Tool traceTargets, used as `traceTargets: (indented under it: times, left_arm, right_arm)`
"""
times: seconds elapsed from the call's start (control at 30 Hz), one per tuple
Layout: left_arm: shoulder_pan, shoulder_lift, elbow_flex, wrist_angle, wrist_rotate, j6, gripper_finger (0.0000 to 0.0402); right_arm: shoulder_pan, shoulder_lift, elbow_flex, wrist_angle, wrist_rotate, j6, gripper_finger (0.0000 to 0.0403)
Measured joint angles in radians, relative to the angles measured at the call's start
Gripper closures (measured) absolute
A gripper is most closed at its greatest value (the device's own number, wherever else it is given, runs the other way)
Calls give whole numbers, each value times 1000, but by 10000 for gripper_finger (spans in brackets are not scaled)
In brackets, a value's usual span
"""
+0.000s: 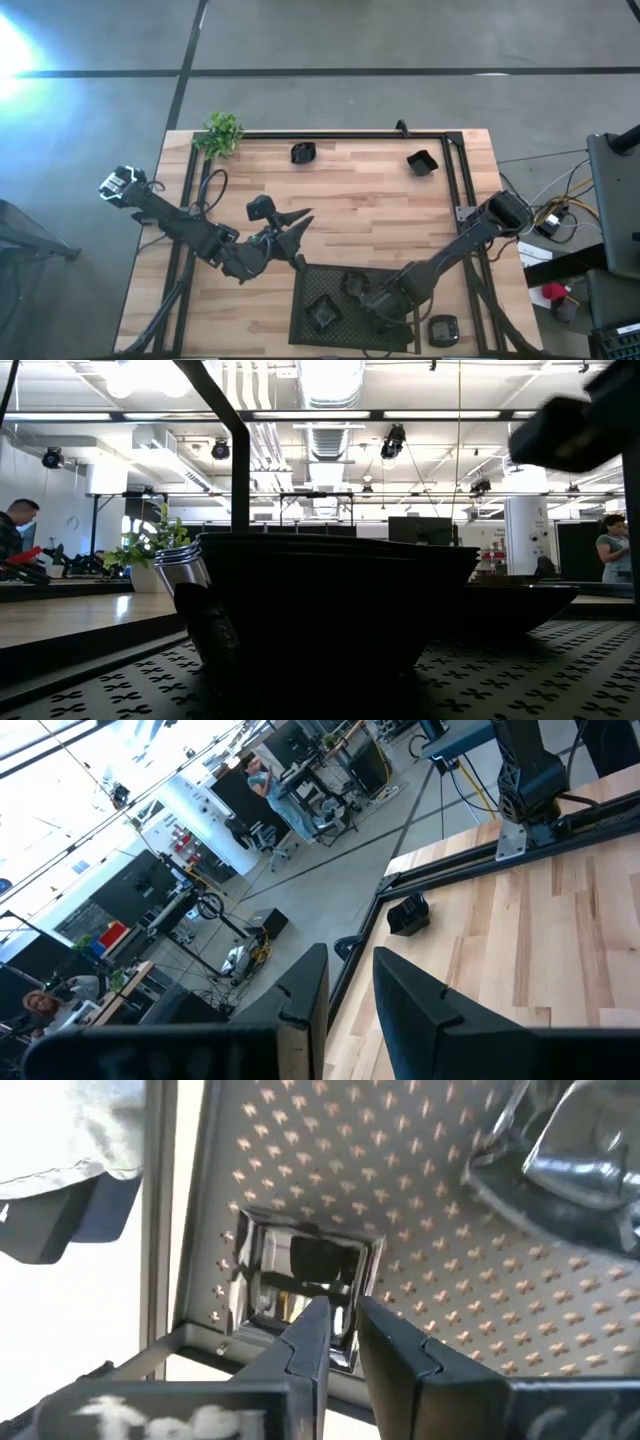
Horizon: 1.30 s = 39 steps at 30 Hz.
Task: Pick & Place Mini shaped plates
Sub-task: Stack the leaf shaped plate on top of the other leaf shaped plates on the shelf
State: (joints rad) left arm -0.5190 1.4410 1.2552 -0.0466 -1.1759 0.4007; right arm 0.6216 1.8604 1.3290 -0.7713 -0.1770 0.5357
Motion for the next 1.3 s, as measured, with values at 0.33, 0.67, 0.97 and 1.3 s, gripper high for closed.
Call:
traceTargets:
  times: [0.33,0.67,0.97,1.3]
  left_arm:
    - [14,-19,0,-2,0,-8,321]
    - [91,-111,1,-90,3,-68,321]
    - [284,-205,1,-394,299,-325,321]
    - [644,-200,1,-574,715,-423,321]
  right_arm:
    - [-4,-51,155,-137,238,-96,350]
    - [-89,-221,222,-224,439,-103,350]
    - [-206,-403,218,-228,609,-129,350]
    - [-297,-518,215,-247,632,-273,350]
